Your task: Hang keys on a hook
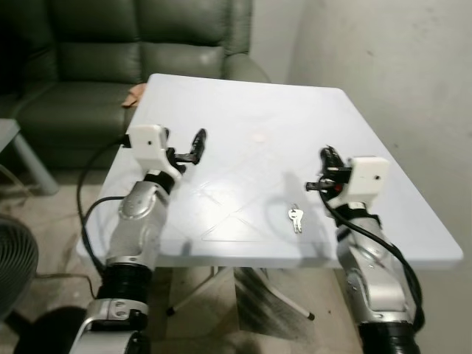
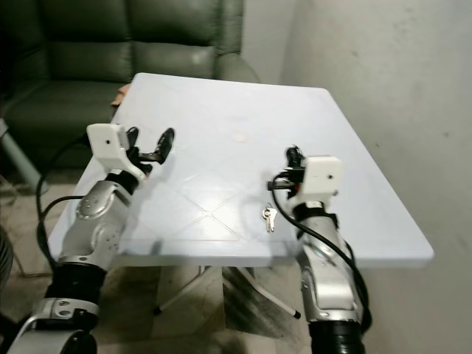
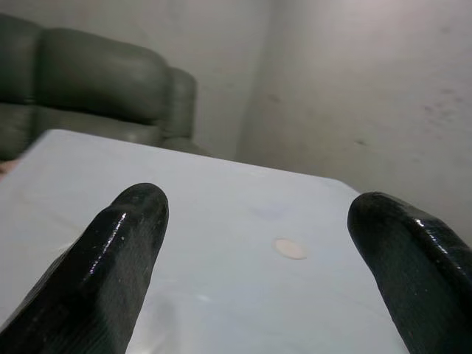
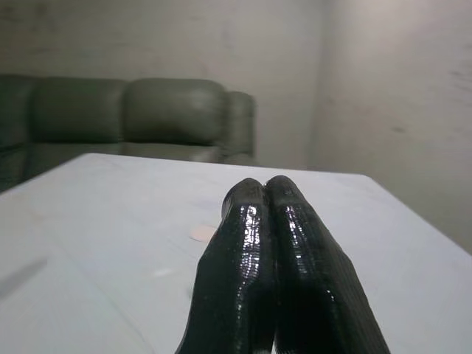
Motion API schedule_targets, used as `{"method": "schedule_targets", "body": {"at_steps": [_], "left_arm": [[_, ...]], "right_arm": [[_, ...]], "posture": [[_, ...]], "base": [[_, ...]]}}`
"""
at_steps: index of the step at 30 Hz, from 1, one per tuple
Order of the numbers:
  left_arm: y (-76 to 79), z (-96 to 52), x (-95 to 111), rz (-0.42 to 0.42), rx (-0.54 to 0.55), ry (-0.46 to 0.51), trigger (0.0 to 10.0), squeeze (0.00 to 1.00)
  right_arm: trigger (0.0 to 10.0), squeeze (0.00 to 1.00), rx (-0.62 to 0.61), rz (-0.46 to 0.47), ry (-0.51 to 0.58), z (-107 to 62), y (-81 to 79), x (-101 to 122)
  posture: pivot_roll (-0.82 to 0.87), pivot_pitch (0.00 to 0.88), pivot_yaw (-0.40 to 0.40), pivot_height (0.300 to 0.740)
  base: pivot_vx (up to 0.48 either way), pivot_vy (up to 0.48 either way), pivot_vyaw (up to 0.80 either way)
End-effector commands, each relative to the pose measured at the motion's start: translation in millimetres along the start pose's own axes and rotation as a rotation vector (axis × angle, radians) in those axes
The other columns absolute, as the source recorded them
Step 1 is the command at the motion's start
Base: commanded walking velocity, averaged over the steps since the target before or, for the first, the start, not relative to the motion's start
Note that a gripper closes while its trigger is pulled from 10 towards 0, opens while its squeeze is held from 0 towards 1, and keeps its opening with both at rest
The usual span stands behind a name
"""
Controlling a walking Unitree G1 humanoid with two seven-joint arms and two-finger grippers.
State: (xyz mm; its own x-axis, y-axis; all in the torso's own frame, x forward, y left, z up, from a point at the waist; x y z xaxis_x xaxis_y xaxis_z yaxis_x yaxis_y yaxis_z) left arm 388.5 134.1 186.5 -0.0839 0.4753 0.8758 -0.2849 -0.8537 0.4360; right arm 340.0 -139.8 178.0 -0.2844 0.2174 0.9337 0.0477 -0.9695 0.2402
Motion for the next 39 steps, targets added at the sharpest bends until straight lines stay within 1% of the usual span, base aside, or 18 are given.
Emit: {"method": "schedule_targets", "body": {"at_steps": [1,6,7,21,28,30,35,36,39], "left_arm": [[12.1,5.9,-5.6,-0.002,-0.022,-0.021,10.0,0.00],[9.8,7.7,-8.8,-0.008,0.000,-0.034,10.0,0.00],[10.7,7.7,-8.6,0.004,-0.007,-0.031,10.0,0.00],[11.2,9.5,-11.7,0.016,0.005,-0.036,10.0,0.00],[12.0,9.7,-11.2,0.001,-0.002,-0.031,10.0,0.00],[11.7,10.1,-12.7,0.004,-0.001,-0.047,10.0,0.00],[11.6,10.1,-12.7,-0.001,-0.002,-0.042,10.0,0.00],[11.4,9.7,-12.9,0.025,0.002,-0.041,10.0,0.00],[11.5,9.9,-12.7,0.018,0.005,-0.039,10.0,0.00]], "right_arm": [[10.0,0.00,-0.028,-0.020,-0.012,-0.4,10.0,-2.2],[10.0,0.00,-0.027,-0.025,-0.014,-0.6,10.7,-2.6],[10.0,0.00,-0.026,-0.026,-0.017,-1.0,10.7,-3.3],[10.0,0.00,-0.014,-0.036,-0.016,-0.5,10.5,-3.5],[10.0,0.00,-0.008,-0.043,-0.017,-0.9,9.6,-4.6],[10.0,0.00,-0.009,-0.042,-0.017,-0.8,9.6,-4.6],[10.0,0.00,-0.008,-0.041,-0.017,-0.9,8.8,-4.8],[10.0,0.00,-0.007,-0.041,-0.019,-1.6,8.2,-5.1],[10.0,0.00,-0.006,-0.039,-0.022,-1.9,8.0,-5.7]], "posture": [[-0.02,0.000,-0.028,0.732],[-0.02,0.000,-0.028,0.732],[-0.02,0.000,-0.031,0.732],[-0.02,0.000,-0.035,0.732],[-0.01,0.000,-0.036,0.732],[-0.01,0.000,-0.036,0.732],[-0.01,0.000,-0.034,0.732],[-0.01,0.000,-0.034,0.732],[-0.01,0.000,-0.035,0.732]], "base": [[0.000,0.000,-0.76],[0.000,0.000,-0.75],[0.000,0.000,-0.75],[0.000,0.000,-0.76],[0.000,0.000,-0.76],[0.000,0.000,-0.76],[-0.208,0.373,-0.76],[0.000,0.000,-0.76],[0.000,0.000,-0.76]]}}
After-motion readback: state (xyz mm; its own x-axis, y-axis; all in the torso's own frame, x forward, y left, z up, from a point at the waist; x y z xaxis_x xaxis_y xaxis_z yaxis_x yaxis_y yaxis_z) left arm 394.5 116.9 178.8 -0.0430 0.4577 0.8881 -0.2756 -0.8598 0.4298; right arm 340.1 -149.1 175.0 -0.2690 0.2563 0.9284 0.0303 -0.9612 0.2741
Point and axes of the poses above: a point about 5 cm out from each wrist's last joint towards the gripper, its own z axis pointing out of the wrist towards the gripper, its own x axis along the axis of the wrist's last joint, y = z × x, the point moved 3 cm from there along z, pointing out of the wrist towards the gripper, and after that the axes turned 15 degrees about -z, right-handed, at the moved point
